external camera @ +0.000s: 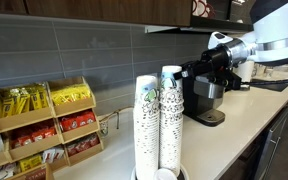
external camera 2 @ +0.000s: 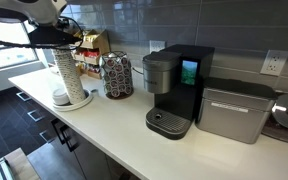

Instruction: Pick up one paper cup from the right stack and put it the right way up on the kitchen counter

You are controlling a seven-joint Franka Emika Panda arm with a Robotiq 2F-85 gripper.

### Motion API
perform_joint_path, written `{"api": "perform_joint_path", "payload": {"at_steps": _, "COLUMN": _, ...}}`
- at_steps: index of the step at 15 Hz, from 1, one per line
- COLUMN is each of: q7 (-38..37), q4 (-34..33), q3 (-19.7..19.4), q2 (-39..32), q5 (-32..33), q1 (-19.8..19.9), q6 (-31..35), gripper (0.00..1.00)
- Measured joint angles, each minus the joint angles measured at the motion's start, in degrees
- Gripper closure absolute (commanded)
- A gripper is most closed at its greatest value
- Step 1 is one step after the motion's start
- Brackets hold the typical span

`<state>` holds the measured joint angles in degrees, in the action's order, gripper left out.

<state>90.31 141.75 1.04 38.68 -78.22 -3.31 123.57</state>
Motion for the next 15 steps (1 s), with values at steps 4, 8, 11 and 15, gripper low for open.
{"api": "perform_joint_path", "payload": {"at_steps": 4, "q7": -0.2, "q4": 0.2, "q3": 0.2, "q2": -0.3, "q5": 0.0, "q1": 0.0, "q6": -0.3, "gripper": 0.59}}
{"api": "perform_joint_path", "payload": {"at_steps": 8, "q7": -0.2, "q4": 0.3, "q3": 0.3, "q2": -0.4, "q5": 0.0, "q1": 0.0, "q6": -0.4, "gripper": 0.0}}
{"api": "perform_joint_path", "payload": {"at_steps": 11, "q7": -0.3, "q4": 0.3, "q3": 0.4, "q2": -0.6, "q5": 0.0, "q1": 0.0, "q6": -0.5, "gripper": 0.34}}
{"api": "perform_joint_path", "payload": {"at_steps": 15, "q7": -0.3, "q4": 0.3, "q3": 0.5, "q2": -0.6, "q5": 0.0, "q1": 0.0, "q6": -1.1, "gripper": 0.58}}
